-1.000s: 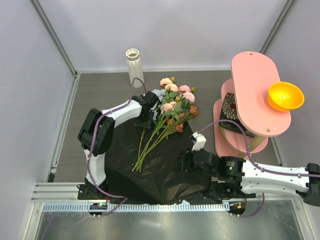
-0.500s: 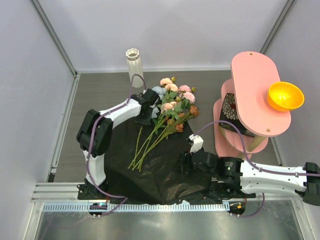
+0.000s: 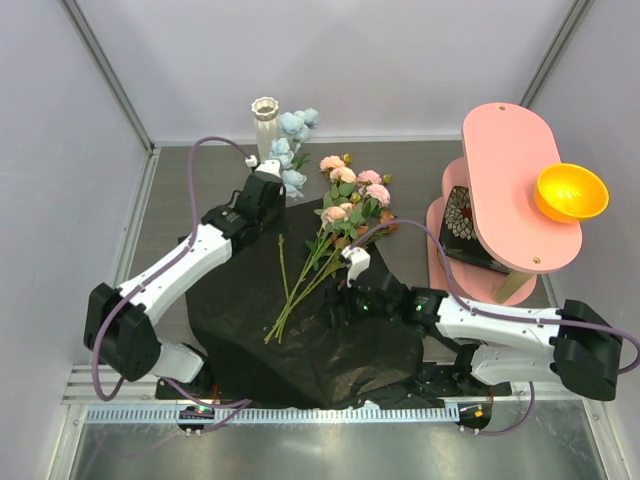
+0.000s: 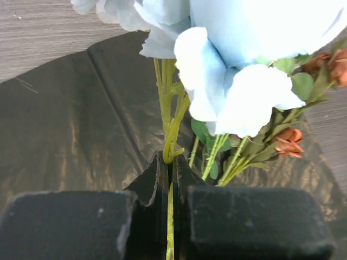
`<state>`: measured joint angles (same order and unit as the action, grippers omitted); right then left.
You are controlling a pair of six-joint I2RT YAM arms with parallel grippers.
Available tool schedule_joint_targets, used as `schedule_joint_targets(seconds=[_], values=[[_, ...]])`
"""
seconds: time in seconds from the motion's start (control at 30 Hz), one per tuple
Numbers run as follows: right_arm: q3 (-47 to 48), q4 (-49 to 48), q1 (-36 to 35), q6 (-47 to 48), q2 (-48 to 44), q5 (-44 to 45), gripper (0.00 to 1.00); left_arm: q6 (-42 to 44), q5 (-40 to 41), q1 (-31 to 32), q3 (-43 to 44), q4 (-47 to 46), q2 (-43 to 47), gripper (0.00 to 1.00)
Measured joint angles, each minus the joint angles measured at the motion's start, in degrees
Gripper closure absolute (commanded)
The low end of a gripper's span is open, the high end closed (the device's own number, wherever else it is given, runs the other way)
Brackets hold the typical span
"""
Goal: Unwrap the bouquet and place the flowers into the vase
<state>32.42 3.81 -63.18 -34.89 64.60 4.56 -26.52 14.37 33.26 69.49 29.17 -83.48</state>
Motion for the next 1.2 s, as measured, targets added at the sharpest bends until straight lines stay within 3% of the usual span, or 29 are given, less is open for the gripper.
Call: schedule_joint_targets(seconds=[0.23,0.33,0.4,0.43,0.47,0.5,0.57,0.6,0.7,0.87,1.03,1.2], values=[[10.82,-8.09,9.94,5.51,11.19,-10.54,0.18,-7.89,-7.48,-0.35,-7.21,-6.08,9.49,1.00],[14.49,-10.05,11.37,7.48,14.91,-13.29,0.24,-12.31,-11.21,-0.35,-10.23,-10.49,13.14,1.00],[16.33,-10.84,11.65,8.39,17.00,-15.50,0.45,-15.56,-13.70,-0.35,-13.40,-14.58,15.67,1.00],[16.68,-11.37,11.67,8.87,17.59,-16.37,0.60,-16.96,-14.69,-0.35,-14.84,-16.15,16.70,1.00],[16.72,-12.00,11.65,9.14,17.99,-17.38,0.93,-18.21,-15.50,-0.35,-15.93,-17.25,17.38,1.00],[16.70,-12.07,11.65,9.57,18.08,-18.12,0.99,-18.99,-16.11,-0.37,-16.63,-17.99,17.70,0.99],[16.50,-12.20,11.65,10.08,17.86,-18.64,0.99,-20.15,-17.31,-0.52,-17.27,-19.23,17.81,0.89],[16.35,-12.22,11.63,10.60,17.66,-18.58,0.99,-20.41,-17.84,-0.74,-17.27,-19.28,17.88,0.74],[15.34,-11.85,11.67,13.05,15.87,-18.64,0.99,-21.90,-20.96,-2.32,-17.70,-19.56,19.02,0.54],[12.90,-10.27,11.80,18.51,10.64,-19.74,0.99,-27.02,-28.89,-8.37,-19.74,-22.88,23.10,0.42],[12.50,-8.55,11.80,21.73,7.39,-20.90,0.99,-29.83,-36.35,-10.78,-22.14,-27.06,25.07,0.39],[12.50,-7.32,11.80,23.43,7.39,-21.79,0.99,-29.81,-42.27,-10.78,-22.16,-29.77,25.00,0.57]])
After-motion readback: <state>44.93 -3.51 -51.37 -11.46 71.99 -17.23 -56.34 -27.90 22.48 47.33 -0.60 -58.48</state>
